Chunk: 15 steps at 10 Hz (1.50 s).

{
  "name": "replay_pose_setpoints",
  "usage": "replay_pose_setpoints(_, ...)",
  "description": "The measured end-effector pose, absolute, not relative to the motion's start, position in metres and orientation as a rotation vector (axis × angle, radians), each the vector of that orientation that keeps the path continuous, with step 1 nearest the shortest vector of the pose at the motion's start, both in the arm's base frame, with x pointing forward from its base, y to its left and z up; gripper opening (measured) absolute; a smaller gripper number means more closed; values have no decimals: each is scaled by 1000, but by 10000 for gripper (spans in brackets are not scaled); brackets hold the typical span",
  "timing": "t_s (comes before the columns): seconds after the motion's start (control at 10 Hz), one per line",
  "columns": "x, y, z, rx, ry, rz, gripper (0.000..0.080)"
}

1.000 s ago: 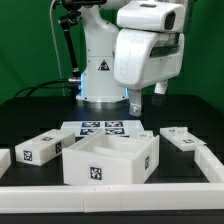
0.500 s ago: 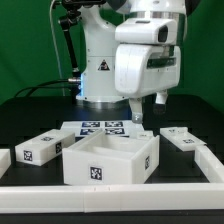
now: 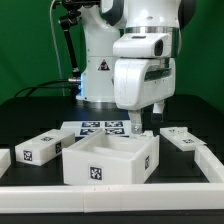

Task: Assemble cabinet

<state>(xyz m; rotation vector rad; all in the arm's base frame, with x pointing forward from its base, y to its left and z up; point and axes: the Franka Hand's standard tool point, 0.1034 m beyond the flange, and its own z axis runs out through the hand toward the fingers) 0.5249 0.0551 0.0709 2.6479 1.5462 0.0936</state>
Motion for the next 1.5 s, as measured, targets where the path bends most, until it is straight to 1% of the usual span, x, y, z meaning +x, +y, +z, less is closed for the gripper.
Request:
replay_pose_setpoints(0.2,510,61,53,2662,1551,119,797)
replay_pose_setpoints(0.3,504,64,48,2669,1551,107,797)
replay_pose_setpoints(0.5,503,64,47,2666,1558,107,797)
replay_pose_setpoints(0.7,500,59,41,2668,1560,104,797)
replay_pose_setpoints(1.0,499,57,39,2672,1555,98,797)
replay_pose_setpoints(1.3,495,63,26,2713,1510,82,797)
replay_pose_setpoints(1.5,493,63,21,2720,1508,70,797)
